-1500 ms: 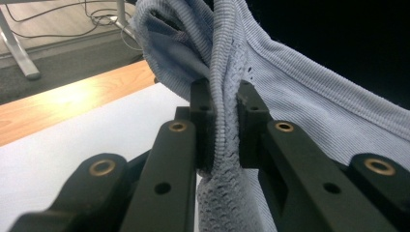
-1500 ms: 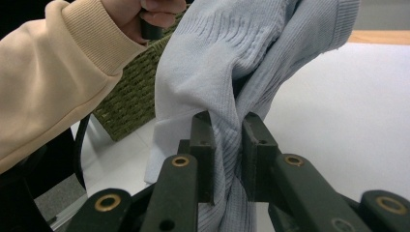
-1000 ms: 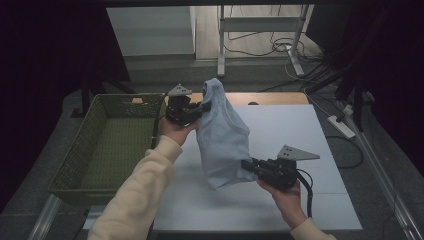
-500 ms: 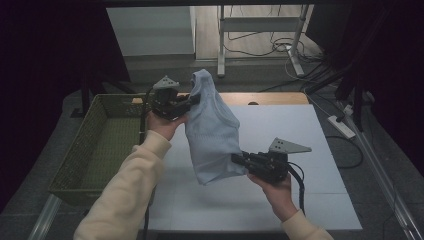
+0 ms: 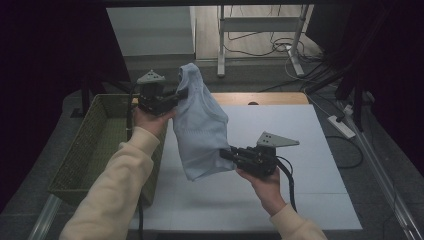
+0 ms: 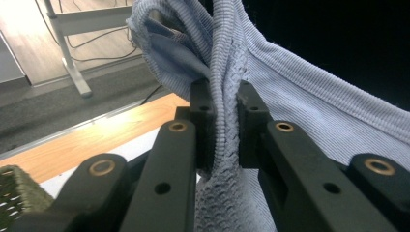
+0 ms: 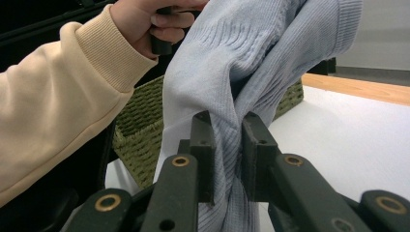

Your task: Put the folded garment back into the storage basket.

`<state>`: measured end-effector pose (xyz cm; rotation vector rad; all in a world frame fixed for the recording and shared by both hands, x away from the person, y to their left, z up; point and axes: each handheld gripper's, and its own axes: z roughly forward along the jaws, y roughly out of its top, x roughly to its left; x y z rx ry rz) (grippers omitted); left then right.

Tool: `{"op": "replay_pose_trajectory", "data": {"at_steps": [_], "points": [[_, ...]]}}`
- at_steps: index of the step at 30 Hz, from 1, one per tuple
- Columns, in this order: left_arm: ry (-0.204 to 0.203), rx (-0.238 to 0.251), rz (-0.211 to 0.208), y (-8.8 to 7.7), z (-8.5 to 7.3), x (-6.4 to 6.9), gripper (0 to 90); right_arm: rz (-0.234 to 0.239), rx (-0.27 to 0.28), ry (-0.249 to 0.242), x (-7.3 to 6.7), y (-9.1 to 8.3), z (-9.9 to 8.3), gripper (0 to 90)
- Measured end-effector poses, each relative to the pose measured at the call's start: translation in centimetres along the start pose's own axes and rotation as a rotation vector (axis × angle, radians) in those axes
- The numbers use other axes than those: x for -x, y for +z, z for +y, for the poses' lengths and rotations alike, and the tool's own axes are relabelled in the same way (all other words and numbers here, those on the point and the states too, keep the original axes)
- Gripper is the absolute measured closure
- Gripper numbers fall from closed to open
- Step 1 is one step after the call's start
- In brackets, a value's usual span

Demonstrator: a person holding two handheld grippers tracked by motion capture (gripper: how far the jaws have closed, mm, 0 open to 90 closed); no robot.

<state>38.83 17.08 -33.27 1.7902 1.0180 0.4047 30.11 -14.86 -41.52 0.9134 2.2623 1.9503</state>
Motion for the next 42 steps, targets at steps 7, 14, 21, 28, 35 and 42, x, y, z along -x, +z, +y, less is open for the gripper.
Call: {"op": "replay_pose_trajectory", "data": {"at_steps": [7,14,21,28,35,42], "points": [[-0.001,0.004,0.021,-1.0,0.3,-0.7,79.7,0.011,-0.001,-0.002,-0.3,1.1,0.7,77.1],[-0.001,0.002,0.043,-1.8,0.5,-1.5,79.7,0.018,-0.004,-0.010,-0.5,2.1,1.3,77.1],[-0.002,0.002,0.061,-2.7,0.4,-2.3,79.7,0.029,-0.007,-0.016,-1.0,3.2,1.6,77.1],[-0.004,0.002,0.089,-4.1,0.4,-3.3,79.7,0.045,-0.010,-0.023,-1.6,4.7,2.0,77.1],[-0.015,-0.001,0.114,-5.1,0.1,-4.5,79.7,0.064,-0.016,-0.022,-2.1,6.4,2.2,77.1],[-0.036,0.002,0.121,-5.9,-0.4,-5.4,79.7,0.078,-0.020,-0.010,-2.2,7.9,2.1,77.1]]}}
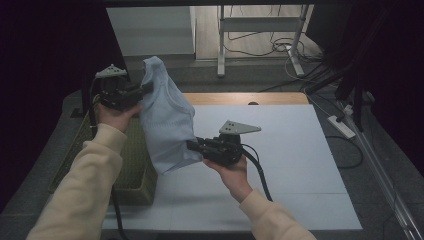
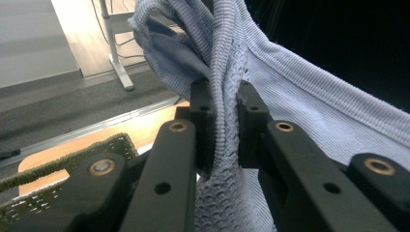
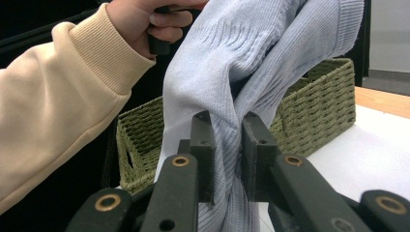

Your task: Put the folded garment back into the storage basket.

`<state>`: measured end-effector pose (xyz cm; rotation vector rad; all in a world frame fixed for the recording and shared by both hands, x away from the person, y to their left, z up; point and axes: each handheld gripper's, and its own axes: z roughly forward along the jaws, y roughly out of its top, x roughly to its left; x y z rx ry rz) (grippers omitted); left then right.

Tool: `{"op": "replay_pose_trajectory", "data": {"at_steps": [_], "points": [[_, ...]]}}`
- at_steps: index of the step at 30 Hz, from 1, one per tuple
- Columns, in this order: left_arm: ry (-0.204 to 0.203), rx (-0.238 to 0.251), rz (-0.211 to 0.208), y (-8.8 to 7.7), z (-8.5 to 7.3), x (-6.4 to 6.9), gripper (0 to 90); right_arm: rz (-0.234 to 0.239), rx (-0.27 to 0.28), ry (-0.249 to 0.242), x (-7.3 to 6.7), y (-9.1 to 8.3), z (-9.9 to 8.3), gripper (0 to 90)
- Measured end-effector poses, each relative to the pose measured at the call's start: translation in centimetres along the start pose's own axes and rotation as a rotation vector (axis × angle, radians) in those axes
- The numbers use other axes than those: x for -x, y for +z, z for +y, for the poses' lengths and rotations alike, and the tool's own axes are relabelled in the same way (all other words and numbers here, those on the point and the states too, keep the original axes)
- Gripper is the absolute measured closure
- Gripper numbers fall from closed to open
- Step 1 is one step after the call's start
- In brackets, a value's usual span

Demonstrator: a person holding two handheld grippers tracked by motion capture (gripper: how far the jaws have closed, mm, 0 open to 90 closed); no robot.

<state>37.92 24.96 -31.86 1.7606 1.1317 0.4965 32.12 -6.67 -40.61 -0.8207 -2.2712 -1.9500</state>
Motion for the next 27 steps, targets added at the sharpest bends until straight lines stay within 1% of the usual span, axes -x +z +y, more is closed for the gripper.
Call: {"op": "replay_pose_trajectory", "data": {"at_steps": [10,20,27], "points": [[-0.005,-0.001,0.021,-0.9,0.0,-1.0,79.8,0.008,-0.002,-0.002,-0.5,1.2,0.4,77.1],[-0.004,0.000,0.038,-1.8,0.1,-1.6,79.7,0.016,0.001,-0.009,-1.0,2.3,0.7,77.1],[-0.014,-0.003,0.046,-2.2,-0.3,-2.3,79.7,0.024,-0.007,-0.005,-1.2,3.1,0.7,77.1]]}}
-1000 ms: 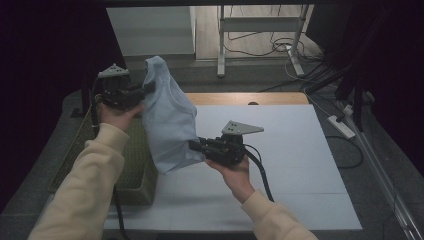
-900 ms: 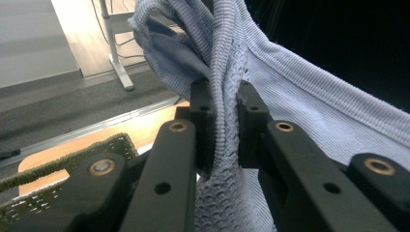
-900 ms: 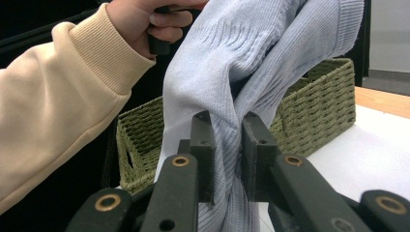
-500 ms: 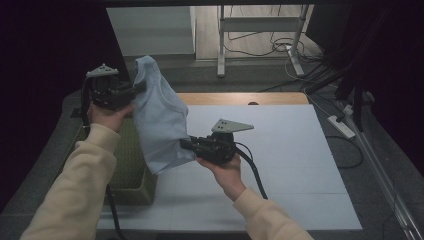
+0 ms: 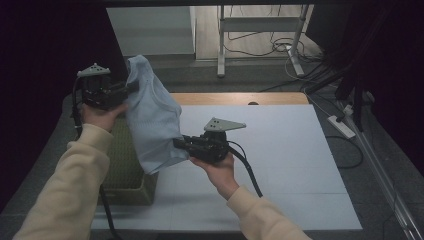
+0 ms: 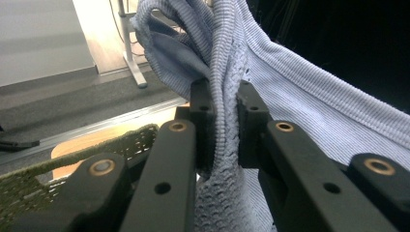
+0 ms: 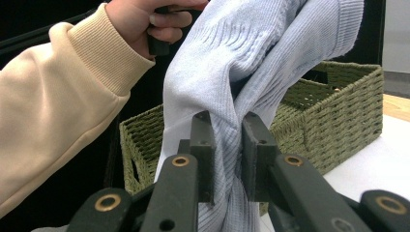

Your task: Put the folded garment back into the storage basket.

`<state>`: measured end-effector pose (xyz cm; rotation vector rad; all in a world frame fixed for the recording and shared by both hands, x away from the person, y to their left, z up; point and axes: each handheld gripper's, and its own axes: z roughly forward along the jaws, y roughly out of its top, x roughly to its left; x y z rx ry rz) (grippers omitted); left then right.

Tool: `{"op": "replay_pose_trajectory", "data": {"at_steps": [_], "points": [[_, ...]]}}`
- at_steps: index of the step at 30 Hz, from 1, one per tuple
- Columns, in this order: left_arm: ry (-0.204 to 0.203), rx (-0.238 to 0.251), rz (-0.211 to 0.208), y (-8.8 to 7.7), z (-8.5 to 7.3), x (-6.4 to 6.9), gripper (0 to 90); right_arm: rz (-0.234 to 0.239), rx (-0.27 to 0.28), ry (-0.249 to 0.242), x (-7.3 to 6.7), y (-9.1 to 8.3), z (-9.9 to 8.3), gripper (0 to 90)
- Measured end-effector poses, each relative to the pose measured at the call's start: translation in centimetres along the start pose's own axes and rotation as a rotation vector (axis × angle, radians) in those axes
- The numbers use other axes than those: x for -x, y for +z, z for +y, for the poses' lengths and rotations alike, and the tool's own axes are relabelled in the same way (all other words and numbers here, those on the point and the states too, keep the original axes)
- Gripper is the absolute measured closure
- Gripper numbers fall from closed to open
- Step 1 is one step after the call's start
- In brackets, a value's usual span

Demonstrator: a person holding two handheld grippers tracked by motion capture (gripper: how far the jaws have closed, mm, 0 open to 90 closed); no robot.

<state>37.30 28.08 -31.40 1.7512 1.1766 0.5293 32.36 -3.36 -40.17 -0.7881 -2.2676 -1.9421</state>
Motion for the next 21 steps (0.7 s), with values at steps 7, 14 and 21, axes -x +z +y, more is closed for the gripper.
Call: {"op": "replay_pose_trajectory", "data": {"at_steps": [7,14,21], "points": [[-0.009,-0.003,0.020,-0.8,-0.1,-1.0,79.8,0.013,-0.002,0.010,-0.1,1.2,-0.1,77.1],[-0.012,-0.005,0.048,-2.0,0.0,-2.2,79.7,0.031,-0.008,0.002,-0.9,2.9,0.4,77.1],[-0.011,-0.004,0.080,-3.6,0.1,-3.5,79.7,0.042,-0.007,0.004,-1.5,4.7,0.8,77.1]]}}
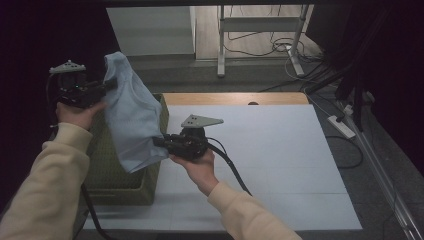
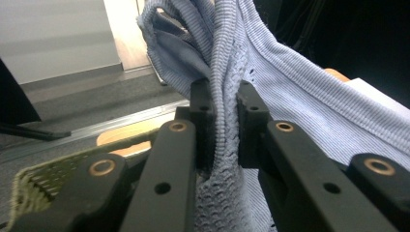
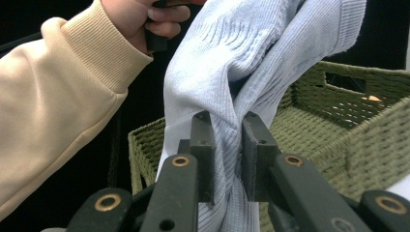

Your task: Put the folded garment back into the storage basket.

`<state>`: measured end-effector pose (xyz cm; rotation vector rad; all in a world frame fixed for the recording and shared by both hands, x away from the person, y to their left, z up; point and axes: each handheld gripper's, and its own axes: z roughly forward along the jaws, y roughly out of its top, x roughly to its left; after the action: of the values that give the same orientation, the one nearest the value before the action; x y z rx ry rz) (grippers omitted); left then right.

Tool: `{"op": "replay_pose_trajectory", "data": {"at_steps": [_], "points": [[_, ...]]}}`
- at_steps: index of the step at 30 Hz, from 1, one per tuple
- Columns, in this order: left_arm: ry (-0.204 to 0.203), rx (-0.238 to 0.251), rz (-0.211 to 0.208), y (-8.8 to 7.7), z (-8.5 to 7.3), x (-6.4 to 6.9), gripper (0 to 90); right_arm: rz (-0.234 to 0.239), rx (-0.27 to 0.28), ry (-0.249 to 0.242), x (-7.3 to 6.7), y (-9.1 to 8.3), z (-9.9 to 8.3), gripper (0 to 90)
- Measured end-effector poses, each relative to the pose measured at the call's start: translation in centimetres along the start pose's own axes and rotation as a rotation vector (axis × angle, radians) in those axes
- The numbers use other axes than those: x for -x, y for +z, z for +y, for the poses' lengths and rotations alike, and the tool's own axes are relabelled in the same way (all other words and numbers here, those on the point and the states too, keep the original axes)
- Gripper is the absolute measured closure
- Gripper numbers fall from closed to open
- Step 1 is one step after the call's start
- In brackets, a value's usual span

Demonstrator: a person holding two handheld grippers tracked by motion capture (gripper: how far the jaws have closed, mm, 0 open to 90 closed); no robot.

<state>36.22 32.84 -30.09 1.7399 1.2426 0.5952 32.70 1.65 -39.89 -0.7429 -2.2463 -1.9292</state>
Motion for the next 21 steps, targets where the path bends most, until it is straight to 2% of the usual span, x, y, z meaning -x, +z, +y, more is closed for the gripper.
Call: {"op": "replay_pose_trajectory", "data": {"at_steps": [10,21], "points": [[-0.036,-0.021,0.016,0.0,-1.5,-1.7,79.7,0.010,-0.021,0.011,-0.2,2.2,-0.7,77.1],[-0.052,-0.036,0.048,-0.5,-2.0,-3.3,79.7,0.007,-0.036,0.021,-0.2,4.4,-1.3,77.1]]}}
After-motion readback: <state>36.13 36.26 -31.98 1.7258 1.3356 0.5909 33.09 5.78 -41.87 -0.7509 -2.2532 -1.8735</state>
